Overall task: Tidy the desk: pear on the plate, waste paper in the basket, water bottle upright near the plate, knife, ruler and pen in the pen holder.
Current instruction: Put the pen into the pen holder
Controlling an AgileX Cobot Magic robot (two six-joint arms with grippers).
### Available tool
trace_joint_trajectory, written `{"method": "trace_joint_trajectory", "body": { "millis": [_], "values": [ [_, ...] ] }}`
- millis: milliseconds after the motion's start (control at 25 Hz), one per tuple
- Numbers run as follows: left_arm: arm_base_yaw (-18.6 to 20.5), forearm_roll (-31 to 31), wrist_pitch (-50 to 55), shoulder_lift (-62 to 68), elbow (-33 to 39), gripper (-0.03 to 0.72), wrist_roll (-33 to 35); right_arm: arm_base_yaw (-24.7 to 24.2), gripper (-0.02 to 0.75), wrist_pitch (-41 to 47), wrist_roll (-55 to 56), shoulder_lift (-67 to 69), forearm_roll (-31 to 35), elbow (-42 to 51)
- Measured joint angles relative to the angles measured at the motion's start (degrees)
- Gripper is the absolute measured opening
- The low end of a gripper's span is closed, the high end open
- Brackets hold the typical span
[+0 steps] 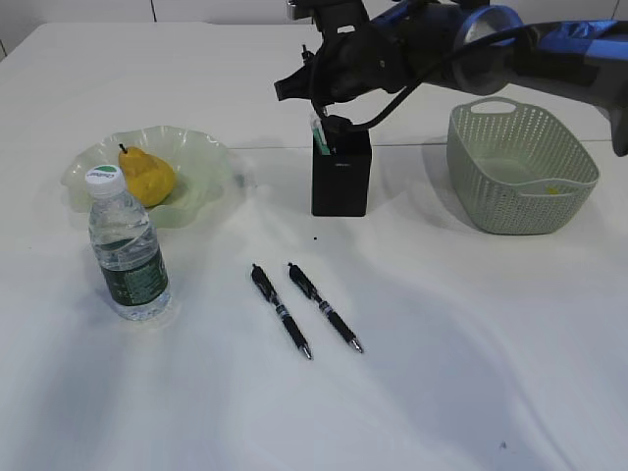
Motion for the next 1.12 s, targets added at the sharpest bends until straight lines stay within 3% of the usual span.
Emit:
{"method": "trace_joint_trajectory", "body": {
  "millis": [720, 800, 960, 1120],
  "values": [
    [0.0, 0.1, 0.0, 0.0, 0.0, 0.456, 0.0, 0.0, 0.123, 2.6, 2.3, 2.0, -3.0, 0.0],
    [0.0, 0.1, 0.0, 0.0, 0.0, 0.456, 0.0, 0.0, 0.155, 2.6, 2.7, 2.0, -3.0, 0.0],
    [0.0, 0.1, 0.0, 0.0, 0.0, 0.456, 0.0, 0.0, 0.302, 2.6, 3.3, 2.0, -3.0, 0.0],
    [0.0, 0.1, 0.0, 0.0, 0.0, 0.456, 0.0, 0.0, 0.341, 3.1, 3.4, 1.7, -3.0, 0.0]
  ]
}}
